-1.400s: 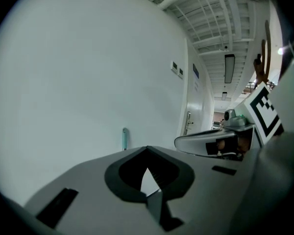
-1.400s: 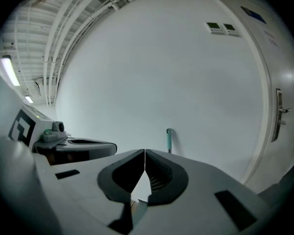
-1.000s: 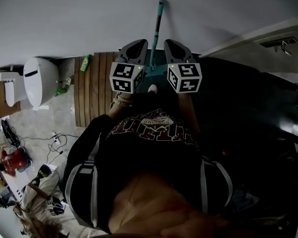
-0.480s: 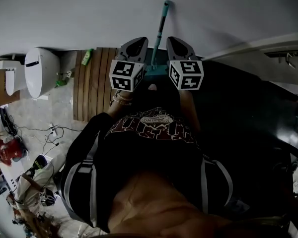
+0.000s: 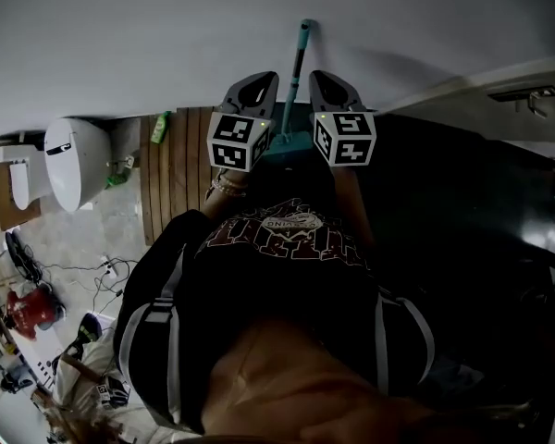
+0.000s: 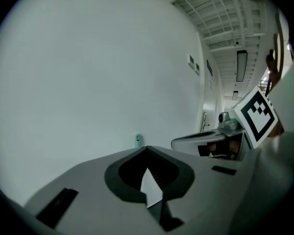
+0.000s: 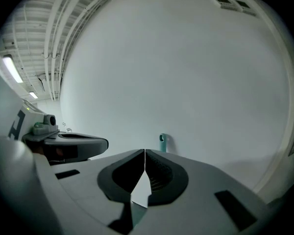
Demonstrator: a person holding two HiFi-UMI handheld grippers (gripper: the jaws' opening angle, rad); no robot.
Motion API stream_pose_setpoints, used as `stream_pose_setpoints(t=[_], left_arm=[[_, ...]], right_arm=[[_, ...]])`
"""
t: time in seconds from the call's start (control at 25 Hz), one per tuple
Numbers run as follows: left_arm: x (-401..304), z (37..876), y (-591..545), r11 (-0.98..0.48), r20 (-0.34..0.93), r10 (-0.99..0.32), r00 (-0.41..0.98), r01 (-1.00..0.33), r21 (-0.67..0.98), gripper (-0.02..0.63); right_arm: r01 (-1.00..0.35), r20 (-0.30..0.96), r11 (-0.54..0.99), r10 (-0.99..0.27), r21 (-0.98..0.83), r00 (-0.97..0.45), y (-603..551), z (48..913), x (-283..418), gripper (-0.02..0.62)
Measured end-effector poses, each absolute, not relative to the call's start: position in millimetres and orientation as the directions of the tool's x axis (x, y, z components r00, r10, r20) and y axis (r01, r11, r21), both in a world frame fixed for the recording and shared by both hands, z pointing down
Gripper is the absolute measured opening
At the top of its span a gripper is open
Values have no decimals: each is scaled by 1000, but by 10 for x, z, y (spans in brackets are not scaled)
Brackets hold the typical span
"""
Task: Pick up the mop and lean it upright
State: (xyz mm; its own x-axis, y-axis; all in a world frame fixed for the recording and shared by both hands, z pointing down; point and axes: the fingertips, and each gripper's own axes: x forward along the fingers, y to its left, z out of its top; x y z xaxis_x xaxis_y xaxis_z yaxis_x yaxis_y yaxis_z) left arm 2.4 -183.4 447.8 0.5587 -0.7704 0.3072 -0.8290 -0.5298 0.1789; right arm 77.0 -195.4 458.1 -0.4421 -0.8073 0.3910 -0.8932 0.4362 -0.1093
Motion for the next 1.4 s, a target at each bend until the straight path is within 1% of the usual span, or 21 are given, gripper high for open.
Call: stream_pose_setpoints(t=[0.4, 0.96, 1.12, 1.16, 1.24, 1.4], left_arm=[[-89, 4541, -2232, -568, 320, -737, 596, -802, 185, 40], [-406, 4678, -2632, -578, 329, -720, 611, -790, 203, 40], [-380, 4681, -2652, -581, 339, -712, 615, -787, 208, 40], [-376, 4678, -2660, -581, 340, -711, 615, -787, 208, 40], [-383, 4675, -2679, -580, 338, -712, 615, -787, 211, 40], [-420, 4692, -2715, -575, 342, -715, 610, -791, 207, 40]], right_arm=[[-917, 418, 386, -820, -103, -392, -2404, 4725, 684, 20], [-946, 459, 312, -831, -84, -315, -2944, 5008, 551, 21], [-956, 464, 284, -839, -71, -284, -3004, 5021, 631, 21], [-958, 465, 280, -840, -70, -279, -3019, 5026, 645, 27], [-959, 473, 277, -837, -68, -275, -3047, 5052, 651, 77], [-959, 487, 275, -831, -61, -269, -3110, 5124, 647, 109]])
